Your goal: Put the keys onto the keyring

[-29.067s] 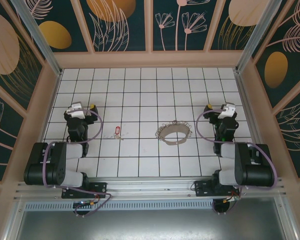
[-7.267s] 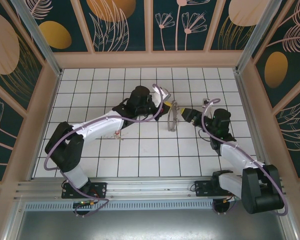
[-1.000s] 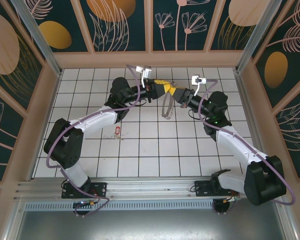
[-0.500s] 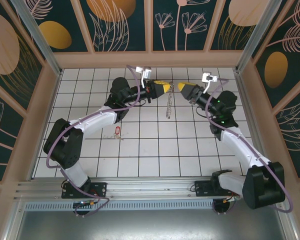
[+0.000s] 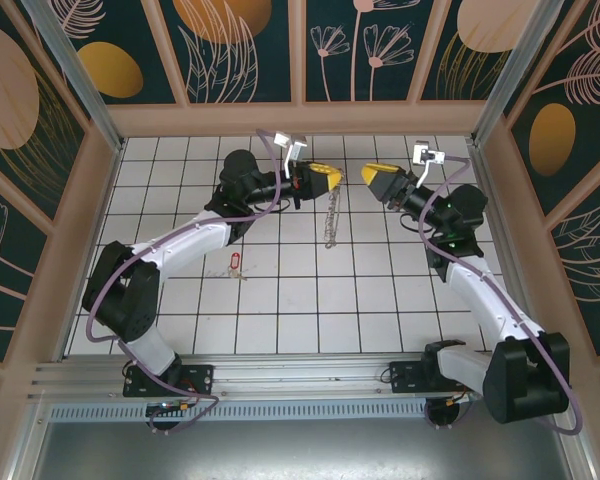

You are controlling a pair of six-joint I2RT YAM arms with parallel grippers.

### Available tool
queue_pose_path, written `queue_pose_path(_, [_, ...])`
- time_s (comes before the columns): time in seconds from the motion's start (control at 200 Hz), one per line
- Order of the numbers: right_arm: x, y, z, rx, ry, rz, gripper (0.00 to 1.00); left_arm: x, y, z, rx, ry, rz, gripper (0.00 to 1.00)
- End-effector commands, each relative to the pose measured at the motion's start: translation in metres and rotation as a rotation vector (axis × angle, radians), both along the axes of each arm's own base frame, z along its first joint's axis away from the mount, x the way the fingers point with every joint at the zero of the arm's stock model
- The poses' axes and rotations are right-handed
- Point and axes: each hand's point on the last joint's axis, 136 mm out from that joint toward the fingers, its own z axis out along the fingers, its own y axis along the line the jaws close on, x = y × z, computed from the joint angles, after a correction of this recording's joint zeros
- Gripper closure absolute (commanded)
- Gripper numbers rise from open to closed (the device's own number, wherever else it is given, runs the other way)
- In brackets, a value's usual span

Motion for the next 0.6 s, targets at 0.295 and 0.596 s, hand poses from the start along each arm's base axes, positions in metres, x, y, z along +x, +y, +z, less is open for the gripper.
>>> queue_pose_path(0.295, [-0.03, 0.029, 0.01, -0.027, -0.101, 0.16, 0.64, -0.013, 0.005, 0.053, -0.037, -0.173, -0.02, 1.0])
queue_pose_path(0.596, [-0.023, 0.028, 0.009, -0.027, -0.097, 0.142, 0.65, -0.014, 0.005, 0.058, -0.041, -0.176, -0.03, 1.0])
